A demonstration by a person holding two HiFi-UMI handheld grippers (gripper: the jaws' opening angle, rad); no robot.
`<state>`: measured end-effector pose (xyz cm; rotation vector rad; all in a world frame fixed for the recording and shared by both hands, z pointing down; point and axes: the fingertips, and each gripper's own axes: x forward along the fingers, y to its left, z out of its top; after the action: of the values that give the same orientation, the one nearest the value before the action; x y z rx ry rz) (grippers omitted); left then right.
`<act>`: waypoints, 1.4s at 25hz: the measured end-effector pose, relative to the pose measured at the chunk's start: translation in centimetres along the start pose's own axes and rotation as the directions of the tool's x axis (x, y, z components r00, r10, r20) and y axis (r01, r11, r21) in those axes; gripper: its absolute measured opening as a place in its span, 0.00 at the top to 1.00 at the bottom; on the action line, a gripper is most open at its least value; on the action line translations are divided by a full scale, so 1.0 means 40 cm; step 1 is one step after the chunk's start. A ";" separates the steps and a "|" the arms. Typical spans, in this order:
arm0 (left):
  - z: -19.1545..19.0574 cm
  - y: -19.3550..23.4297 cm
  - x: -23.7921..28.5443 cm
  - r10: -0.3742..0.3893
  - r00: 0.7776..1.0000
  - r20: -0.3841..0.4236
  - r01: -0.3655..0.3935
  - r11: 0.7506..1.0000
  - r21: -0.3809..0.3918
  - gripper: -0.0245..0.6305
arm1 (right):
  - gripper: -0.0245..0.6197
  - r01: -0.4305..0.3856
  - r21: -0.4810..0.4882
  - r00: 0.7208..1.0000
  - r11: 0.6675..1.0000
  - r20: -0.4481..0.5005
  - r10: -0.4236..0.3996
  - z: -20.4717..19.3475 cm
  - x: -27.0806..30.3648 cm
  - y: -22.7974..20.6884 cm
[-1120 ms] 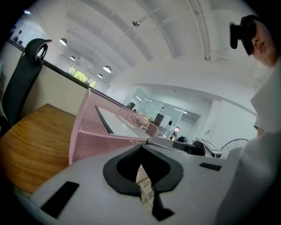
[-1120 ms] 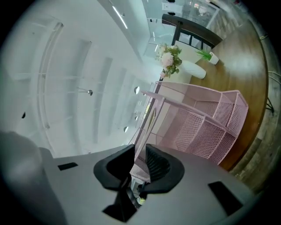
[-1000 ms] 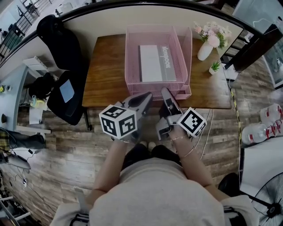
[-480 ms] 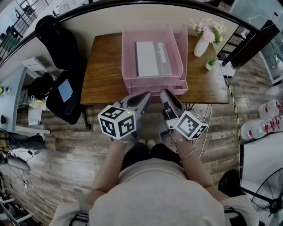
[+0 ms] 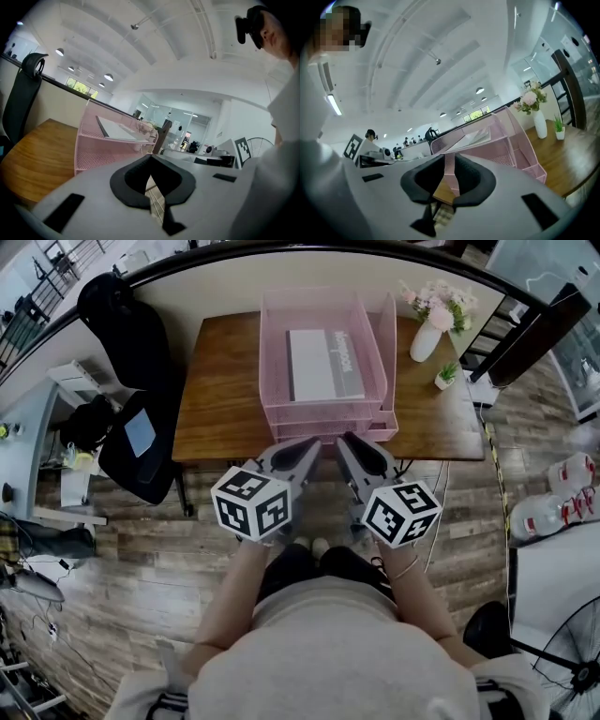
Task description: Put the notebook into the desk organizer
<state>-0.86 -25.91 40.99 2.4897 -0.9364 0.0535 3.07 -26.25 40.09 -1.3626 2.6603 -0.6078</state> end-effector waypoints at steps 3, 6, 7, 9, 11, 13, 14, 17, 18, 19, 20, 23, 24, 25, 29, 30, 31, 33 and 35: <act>0.002 0.010 -0.008 0.018 1.000 0.000 -0.018 1.000 0.015 0.94 | 0.87 0.000 -0.074 1.000 0.997 -0.018 -0.002 -0.004 -0.002 0.010; 0.000 0.018 -0.010 0.032 0.999 -0.006 -0.031 0.999 0.027 0.94 | 0.89 -0.007 -0.151 0.999 0.989 -0.048 0.000 -0.010 0.000 0.018; -0.001 0.020 -0.010 0.035 0.999 -0.009 -0.035 0.999 0.033 0.94 | 0.89 -0.010 -0.173 0.998 0.985 -0.060 -0.001 -0.014 0.001 0.020; -0.007 0.020 -0.008 0.041 0.999 -0.019 -0.040 0.998 0.049 0.94 | 0.90 -0.013 -0.209 0.997 0.978 -0.082 -0.004 -0.023 0.002 0.022; -0.012 0.021 -0.006 0.044 0.999 -0.030 -0.042 0.997 0.063 0.94 | 0.90 -0.017 -0.236 0.995 0.971 -0.101 -0.007 -0.033 0.004 0.023; -0.015 0.023 -0.005 0.046 0.998 -0.038 -0.043 0.997 0.068 0.94 | 0.90 -0.022 -0.271 0.992 0.962 -0.125 -0.012 -0.040 0.005 0.025; -0.017 0.024 -0.005 0.048 0.998 -0.042 -0.045 0.997 0.071 0.94 | 0.90 -0.023 -0.291 0.991 0.956 -0.135 -0.017 -0.043 0.006 0.026; -0.024 0.030 -0.006 0.061 0.997 -0.057 -0.056 0.995 0.086 0.94 | 0.90 -0.030 -0.333 0.987 0.942 -0.161 -0.025 -0.054 0.009 0.028; -0.027 0.033 -0.006 0.066 0.996 -0.063 -0.060 0.994 0.092 0.94 | 0.90 -0.034 -0.346 0.985 0.938 -0.169 -0.027 -0.058 0.011 0.029; -0.029 0.035 -0.005 0.071 0.995 -0.068 -0.064 0.993 0.097 0.94 | 0.90 -0.037 -0.361 0.984 0.932 -0.178 -0.030 -0.062 0.012 0.030; -0.031 0.036 -0.005 0.075 0.995 -0.073 -0.068 0.993 0.101 0.94 | 0.90 -0.040 -0.373 0.982 0.927 -0.185 -0.032 -0.065 0.013 0.030; -0.042 0.042 -0.004 0.093 0.991 -0.091 -0.082 0.990 0.116 0.94 | 0.91 -0.043 -0.386 0.979 0.922 -0.200 -0.037 -0.074 0.015 0.029; -0.048 0.044 -0.004 0.103 0.989 -0.102 -0.089 0.988 0.127 0.94 | 0.93 -0.043 -0.389 0.978 0.920 -0.203 -0.041 -0.076 0.015 0.028; -0.054 0.046 -0.004 0.114 0.987 -0.114 -0.098 0.985 0.142 0.94 | 0.94 -0.040 -0.393 0.978 0.919 -0.205 -0.045 -0.078 0.015 0.025; -0.072 0.051 0.000 0.136 0.979 -0.149 -0.109 0.978 0.178 0.94 | 0.95 -0.044 -0.367 0.976 0.929 -0.215 -0.039 -0.086 0.017 0.018; -0.073 0.051 0.001 0.134 0.980 -0.150 -0.107 0.979 0.175 0.94 | 0.95 -0.047 -0.363 0.975 0.931 -0.220 -0.036 -0.090 0.017 0.017; -0.072 0.052 0.003 0.132 0.980 -0.149 -0.106 0.980 0.170 0.94 | 0.95 -0.049 -0.362 0.974 0.931 -0.224 -0.036 -0.093 0.018 0.016; -0.068 0.055 0.004 0.137 0.981 -0.138 -0.114 0.980 0.163 0.94 | 0.95 -0.048 -0.362 0.973 0.931 -0.229 -0.039 -0.096 0.021 0.013; -0.066 0.059 0.005 0.145 0.981 -0.128 -0.124 0.980 0.159 0.94 | 0.95 -0.042 -0.350 0.972 0.936 -0.230 -0.043 -0.098 0.023 0.009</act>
<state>-1.85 -26.38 44.34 2.5158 -1.0747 0.3502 1.25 -25.57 43.65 -1.4526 3.0786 -0.3139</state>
